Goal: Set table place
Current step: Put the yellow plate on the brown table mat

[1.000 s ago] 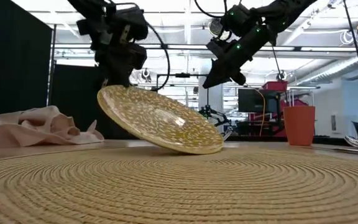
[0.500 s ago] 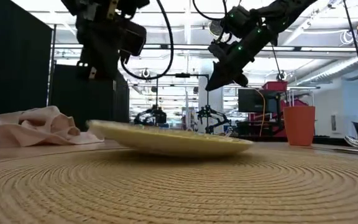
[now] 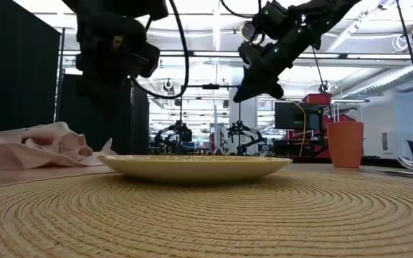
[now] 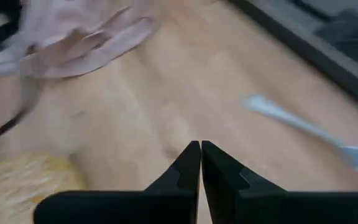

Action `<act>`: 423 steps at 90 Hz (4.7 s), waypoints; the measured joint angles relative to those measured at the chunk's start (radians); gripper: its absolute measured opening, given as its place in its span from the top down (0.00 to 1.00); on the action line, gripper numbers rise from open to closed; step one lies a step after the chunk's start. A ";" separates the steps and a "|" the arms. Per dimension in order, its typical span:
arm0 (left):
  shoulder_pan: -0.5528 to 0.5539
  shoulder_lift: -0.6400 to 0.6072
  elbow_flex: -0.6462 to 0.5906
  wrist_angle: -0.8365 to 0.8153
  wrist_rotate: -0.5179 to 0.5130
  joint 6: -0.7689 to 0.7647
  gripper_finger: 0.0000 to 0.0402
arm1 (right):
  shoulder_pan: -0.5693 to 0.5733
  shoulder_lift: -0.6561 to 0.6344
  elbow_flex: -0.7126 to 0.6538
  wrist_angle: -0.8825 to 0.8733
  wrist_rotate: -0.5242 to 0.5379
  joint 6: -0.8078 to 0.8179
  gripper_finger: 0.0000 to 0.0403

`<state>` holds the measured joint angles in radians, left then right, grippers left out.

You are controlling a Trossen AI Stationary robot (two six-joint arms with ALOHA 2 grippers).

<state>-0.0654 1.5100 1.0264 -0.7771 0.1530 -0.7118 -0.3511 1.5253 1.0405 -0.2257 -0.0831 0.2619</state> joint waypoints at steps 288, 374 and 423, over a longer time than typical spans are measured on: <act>-0.086 0.039 -0.478 0.963 -0.022 -0.559 0.83 | 0.667 0.246 -0.143 0.084 0.426 0.840 0.88; -0.215 -0.005 -0.349 0.865 -0.025 -0.608 1.00 | 0.769 0.198 -0.009 -0.137 0.406 0.893 1.00; -0.293 0.275 -0.119 0.909 0.088 -0.609 1.00 | 0.899 0.194 -0.007 -0.205 0.387 1.011 1.00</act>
<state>-0.3585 1.7851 0.9073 0.1315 0.2414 -1.3205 0.5477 1.7191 1.0335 -0.4302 0.3034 1.2726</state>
